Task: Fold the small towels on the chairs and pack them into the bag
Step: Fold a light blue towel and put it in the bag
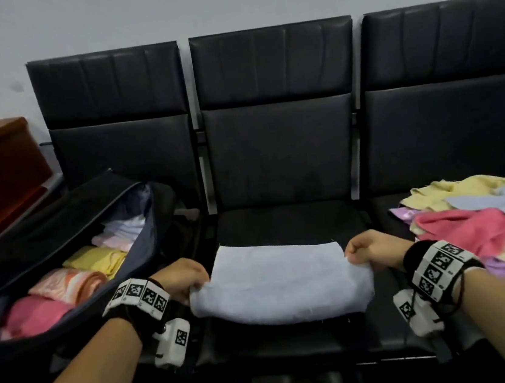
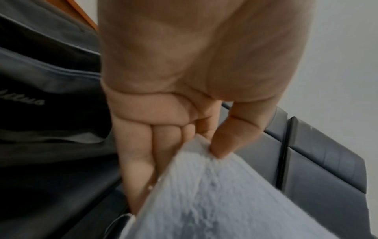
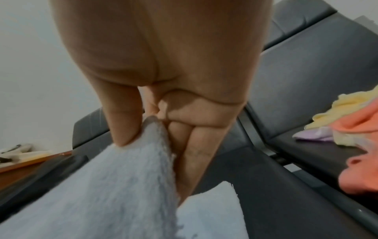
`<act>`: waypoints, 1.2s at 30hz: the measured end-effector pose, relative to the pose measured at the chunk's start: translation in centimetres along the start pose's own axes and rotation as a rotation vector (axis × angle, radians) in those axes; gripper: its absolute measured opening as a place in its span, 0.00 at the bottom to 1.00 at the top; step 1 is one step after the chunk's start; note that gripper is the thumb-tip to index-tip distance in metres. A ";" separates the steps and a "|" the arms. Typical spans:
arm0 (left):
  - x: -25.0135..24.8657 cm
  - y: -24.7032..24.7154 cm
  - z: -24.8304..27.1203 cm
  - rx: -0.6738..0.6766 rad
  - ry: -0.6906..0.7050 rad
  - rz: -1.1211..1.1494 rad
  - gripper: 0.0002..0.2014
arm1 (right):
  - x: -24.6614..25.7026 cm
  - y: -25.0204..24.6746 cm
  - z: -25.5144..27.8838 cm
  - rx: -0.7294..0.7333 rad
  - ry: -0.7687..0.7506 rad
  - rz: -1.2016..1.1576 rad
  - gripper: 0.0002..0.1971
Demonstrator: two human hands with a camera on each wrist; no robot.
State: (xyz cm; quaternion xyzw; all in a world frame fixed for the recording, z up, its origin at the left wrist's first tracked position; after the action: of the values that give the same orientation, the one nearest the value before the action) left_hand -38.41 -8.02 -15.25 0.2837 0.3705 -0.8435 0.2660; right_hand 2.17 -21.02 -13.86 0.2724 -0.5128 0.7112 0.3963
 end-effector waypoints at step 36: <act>3.4 5.2 -11.5 -0.384 0.013 -0.173 0.14 | -9.8 3.3 -9.8 -0.307 0.405 -0.033 0.20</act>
State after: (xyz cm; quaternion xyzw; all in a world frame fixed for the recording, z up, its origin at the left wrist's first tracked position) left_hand -34.13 -2.95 -26.51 0.2006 0.5492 -0.7751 0.2395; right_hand 4.86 -15.04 -26.48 0.0694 -0.5207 0.6583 0.5392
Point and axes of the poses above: each hand's wrist, its own z-axis away from the middle knuckle, its own y-axis out of the palm, x = y × z, the point moved 2 cm from there along -z, towards the middle knuckle, and after that the axes turned 4 degrees about -y, right-handed, at the moved point
